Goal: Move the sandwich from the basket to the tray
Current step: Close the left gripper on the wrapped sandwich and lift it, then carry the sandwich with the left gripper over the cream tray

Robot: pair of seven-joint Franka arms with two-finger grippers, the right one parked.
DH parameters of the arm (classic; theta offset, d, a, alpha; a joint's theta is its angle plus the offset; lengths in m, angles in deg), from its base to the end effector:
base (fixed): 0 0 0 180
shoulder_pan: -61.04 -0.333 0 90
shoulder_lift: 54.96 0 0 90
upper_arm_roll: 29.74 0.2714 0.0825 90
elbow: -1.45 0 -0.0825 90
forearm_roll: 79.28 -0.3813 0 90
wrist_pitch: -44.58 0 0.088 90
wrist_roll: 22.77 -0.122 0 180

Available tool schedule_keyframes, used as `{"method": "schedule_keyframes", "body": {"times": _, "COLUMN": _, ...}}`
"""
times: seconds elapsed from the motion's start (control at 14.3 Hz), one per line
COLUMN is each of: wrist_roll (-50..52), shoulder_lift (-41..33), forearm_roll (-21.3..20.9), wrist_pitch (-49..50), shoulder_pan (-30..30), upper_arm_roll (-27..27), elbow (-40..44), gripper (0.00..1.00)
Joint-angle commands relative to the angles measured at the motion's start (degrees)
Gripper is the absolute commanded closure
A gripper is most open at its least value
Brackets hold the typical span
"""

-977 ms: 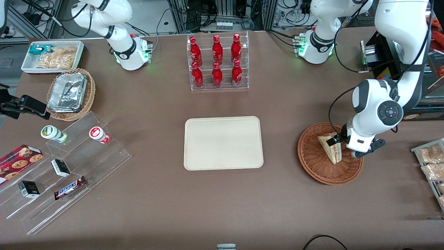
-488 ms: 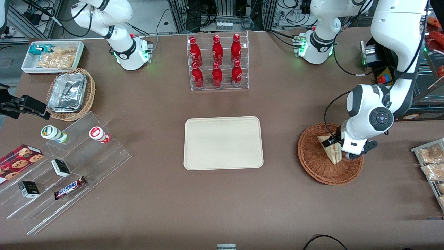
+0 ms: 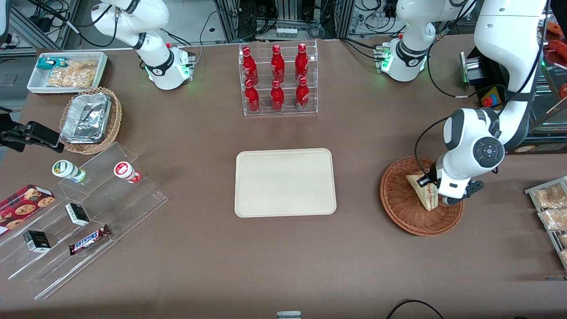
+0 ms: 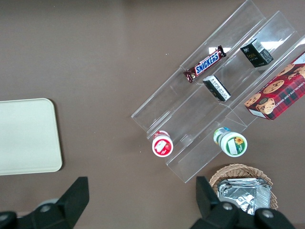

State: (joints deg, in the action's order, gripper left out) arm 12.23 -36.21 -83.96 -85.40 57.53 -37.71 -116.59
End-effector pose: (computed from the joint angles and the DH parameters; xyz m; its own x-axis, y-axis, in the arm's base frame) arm 0.5584 -0.0418 0.2122 0.8813 0.4644 -0.0873 0.4590 -0.8852 -0.0752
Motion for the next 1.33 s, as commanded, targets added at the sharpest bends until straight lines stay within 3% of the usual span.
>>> {"method": "schedule_keyframes", "body": {"times": 0.0, "wrist_roll": 0.07, "shoulder_lift": -0.91, "forearm_roll": 0.28, "wrist_pitch": 7.86, "shoulder_pan": 1.40, "upper_arm_roll": -0.55, "elbow": 6.91, "gripper": 0.94}}
{"method": "schedule_keyframes", "body": {"times": 0.21, "wrist_roll": 0.07, "shoulder_lift": -0.73, "forearm_roll": 0.28, "wrist_pitch": 14.05, "shoulder_pan": 6.23, "upper_arm_roll": -1.42, "elbow": 13.09, "gripper": 0.93}}
{"method": "schedule_keyframes", "body": {"times": 0.56, "wrist_roll": -1.35, "shoulder_lift": 2.07, "forearm_roll": 0.46, "wrist_pitch": 14.14, "shoulder_pan": 13.25, "upper_arm_roll": -9.68, "elbow": 15.46, "gripper": 0.91}}
{"method": "schedule_keyframes", "body": {"times": 0.98, "wrist_roll": 12.35, "shoulder_lift": 16.03, "forearm_roll": -0.41, "wrist_pitch": 14.14, "shoulder_pan": 29.15, "upper_arm_roll": -10.04, "elbow": 31.09, "gripper": 0.90}}
{"method": "schedule_keyframes", "body": {"times": 1.26, "wrist_roll": 16.92, "shoulder_lift": 23.16, "forearm_roll": -2.43, "wrist_pitch": 13.79, "shoulder_pan": 34.71, "upper_arm_roll": -8.90, "elbow": 36.56, "gripper": 0.87}}
